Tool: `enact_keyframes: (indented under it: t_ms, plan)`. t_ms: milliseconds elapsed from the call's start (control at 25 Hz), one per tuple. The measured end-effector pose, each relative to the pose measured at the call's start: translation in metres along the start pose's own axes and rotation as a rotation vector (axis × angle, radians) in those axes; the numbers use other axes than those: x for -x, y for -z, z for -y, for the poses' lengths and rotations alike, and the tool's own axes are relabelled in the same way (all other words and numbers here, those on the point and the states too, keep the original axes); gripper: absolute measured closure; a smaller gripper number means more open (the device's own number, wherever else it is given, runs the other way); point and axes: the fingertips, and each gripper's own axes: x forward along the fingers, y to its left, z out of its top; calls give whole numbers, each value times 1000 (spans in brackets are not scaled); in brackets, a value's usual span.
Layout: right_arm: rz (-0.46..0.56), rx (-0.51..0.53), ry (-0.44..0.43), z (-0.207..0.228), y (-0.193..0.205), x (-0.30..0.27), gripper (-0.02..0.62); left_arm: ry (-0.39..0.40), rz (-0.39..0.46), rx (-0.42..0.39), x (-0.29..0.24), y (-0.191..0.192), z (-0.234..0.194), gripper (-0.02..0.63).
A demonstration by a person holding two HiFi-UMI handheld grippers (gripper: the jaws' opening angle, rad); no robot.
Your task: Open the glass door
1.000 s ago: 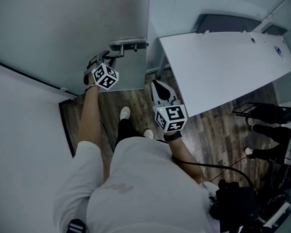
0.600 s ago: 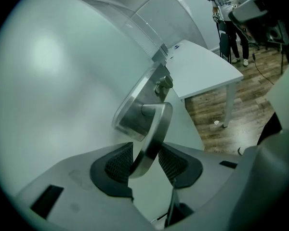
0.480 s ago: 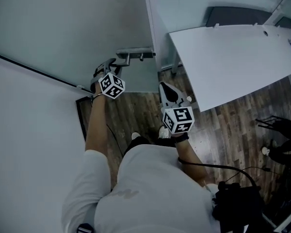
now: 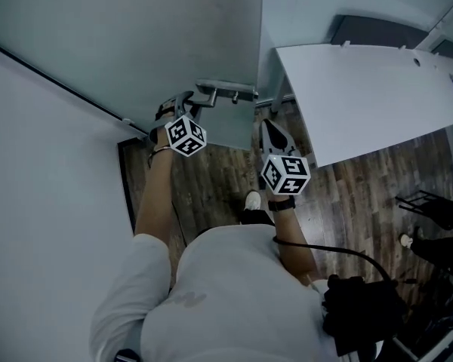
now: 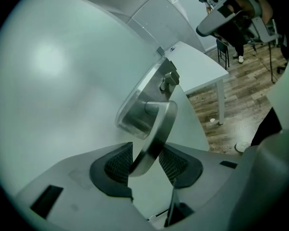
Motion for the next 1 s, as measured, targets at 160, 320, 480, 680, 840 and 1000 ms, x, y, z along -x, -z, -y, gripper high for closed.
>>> enact_keyframes:
  t_ms: [160, 320, 480, 680, 840, 1000]
  plan:
    - [-6, 27, 1, -43, 19, 9, 593, 10, 42, 13, 21, 18, 12, 456]
    - [-5, 48, 22, -70, 30, 34, 594, 22, 83, 14, 46, 29, 28, 449]
    - [1, 67, 58, -93, 40, 60, 594, 33, 125, 3, 74, 46, 44, 445]
    - [4, 156, 71, -117, 53, 95, 594, -3, 131, -18, 107, 67, 63, 443]
    - [8, 193, 65, -133, 56, 116, 592, -3, 113, -24, 131, 82, 77, 440]
    - [12, 213, 51, -151, 69, 134, 593, -19, 106, -46, 158, 104, 94, 437]
